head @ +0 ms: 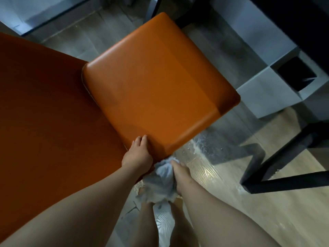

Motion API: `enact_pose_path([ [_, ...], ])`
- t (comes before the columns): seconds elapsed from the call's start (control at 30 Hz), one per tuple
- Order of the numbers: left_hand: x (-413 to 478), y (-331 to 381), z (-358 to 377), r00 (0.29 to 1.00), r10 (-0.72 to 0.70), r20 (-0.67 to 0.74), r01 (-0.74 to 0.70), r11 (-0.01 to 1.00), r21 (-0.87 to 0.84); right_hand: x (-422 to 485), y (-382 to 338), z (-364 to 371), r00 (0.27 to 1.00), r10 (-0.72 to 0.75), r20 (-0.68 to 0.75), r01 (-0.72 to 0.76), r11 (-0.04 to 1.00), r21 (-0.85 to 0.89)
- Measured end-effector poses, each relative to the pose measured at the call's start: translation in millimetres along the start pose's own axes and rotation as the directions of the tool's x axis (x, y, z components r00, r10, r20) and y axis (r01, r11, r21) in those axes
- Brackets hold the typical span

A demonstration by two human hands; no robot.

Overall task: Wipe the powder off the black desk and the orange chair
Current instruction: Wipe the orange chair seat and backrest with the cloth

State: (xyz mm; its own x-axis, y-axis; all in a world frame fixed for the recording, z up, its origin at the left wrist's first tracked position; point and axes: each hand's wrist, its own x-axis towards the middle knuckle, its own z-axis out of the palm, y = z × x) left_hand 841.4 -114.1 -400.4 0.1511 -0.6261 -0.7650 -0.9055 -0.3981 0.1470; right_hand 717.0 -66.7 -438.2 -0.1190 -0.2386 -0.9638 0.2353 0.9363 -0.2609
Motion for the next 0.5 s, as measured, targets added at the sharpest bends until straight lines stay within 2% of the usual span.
enact_pose_path([
  [0.07, -6.8, -1.1, 4.7, 1.000, 0.008, 0.020, -0.007, 1.000, -0.016, -7.4, -10.0, -18.5, 0.992, -0.127, 0.027, 0.130, 0.959, -0.251],
  [0.13, -11.6, -2.8, 3.4, 1.000, 0.025, 0.008, -0.025, 1.000, -0.003, -11.8, -29.5, -37.0, 0.954, -0.289, -0.080, 0.222, 0.859, -0.462],
  [0.23, -16.2, -1.2, -6.0, 0.999, 0.032, -0.038, -0.032, 0.999, 0.000, -22.6, -58.4, -49.1, 0.803, -0.504, -0.318, 0.344, 0.827, -0.444],
  [0.3, -17.0, 1.9, -14.0, 0.999, 0.019, -0.042, -0.019, 1.000, 0.008, -27.5, -62.7, -44.9, 0.732, -0.561, -0.387, 0.395, 0.812, -0.430],
  [0.33, -16.3, 2.4, -17.3, 0.999, 0.016, -0.043, -0.016, 1.000, 0.012, -26.6, -59.5, -42.3, 0.741, -0.569, -0.357, 0.389, 0.797, -0.462],
  [0.37, -15.3, 2.8, -19.9, 0.999, 0.019, -0.047, -0.018, 1.000, 0.014, -23.8, -54.8, -40.2, 0.787, -0.549, -0.280, 0.360, 0.778, -0.514],
  [0.43, -13.9, 3.2, -24.2, 0.998, 0.025, -0.055, -0.024, 1.000, 0.007, -19.9, -42.9, -39.0, 0.917, -0.397, -0.035, 0.287, 0.719, -0.633],
  [0.47, -13.7, 3.0, -25.8, 0.998, 0.026, -0.056, -0.025, 1.000, 0.008, -22.6, -37.3, -42.4, 0.955, -0.294, 0.039, 0.247, 0.718, -0.651],
  [0.5, -13.9, 3.2, -27.7, 0.998, 0.026, -0.055, -0.025, 1.000, 0.012, -25.6, -32.8, -47.0, 0.973, -0.225, 0.046, 0.203, 0.749, -0.631],
])
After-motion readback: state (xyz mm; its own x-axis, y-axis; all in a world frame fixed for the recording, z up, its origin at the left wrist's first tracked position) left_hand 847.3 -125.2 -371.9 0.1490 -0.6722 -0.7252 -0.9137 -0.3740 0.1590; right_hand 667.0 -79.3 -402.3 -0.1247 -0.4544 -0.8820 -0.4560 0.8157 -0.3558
